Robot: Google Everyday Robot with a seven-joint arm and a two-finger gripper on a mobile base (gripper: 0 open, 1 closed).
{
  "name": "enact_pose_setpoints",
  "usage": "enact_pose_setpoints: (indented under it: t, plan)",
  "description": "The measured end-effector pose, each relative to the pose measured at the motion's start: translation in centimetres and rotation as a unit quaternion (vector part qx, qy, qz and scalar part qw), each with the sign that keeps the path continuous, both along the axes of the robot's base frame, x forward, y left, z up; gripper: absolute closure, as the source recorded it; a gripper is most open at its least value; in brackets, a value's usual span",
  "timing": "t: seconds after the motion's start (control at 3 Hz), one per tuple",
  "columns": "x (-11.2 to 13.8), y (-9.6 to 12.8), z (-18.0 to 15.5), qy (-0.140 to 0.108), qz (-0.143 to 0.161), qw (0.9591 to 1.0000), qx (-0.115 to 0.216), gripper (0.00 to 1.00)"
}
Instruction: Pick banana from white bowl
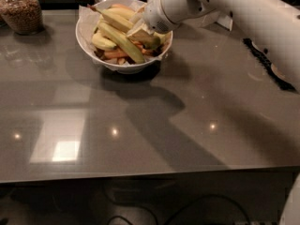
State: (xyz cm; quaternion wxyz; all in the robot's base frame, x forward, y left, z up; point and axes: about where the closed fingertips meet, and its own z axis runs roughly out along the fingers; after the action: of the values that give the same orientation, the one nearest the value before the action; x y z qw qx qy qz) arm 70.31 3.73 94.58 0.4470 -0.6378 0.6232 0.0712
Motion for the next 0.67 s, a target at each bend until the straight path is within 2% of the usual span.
enact_pose_setpoints:
  t: [0.33, 0.67]
  plan:
    - [0.2, -0.7, 0.1, -0.003, -0.005, 1.0000, -0.003, 1.00]
    - [0.1, -1.6, 1.5, -0.021, -0.010, 0.9997, 0.000, 1.00]
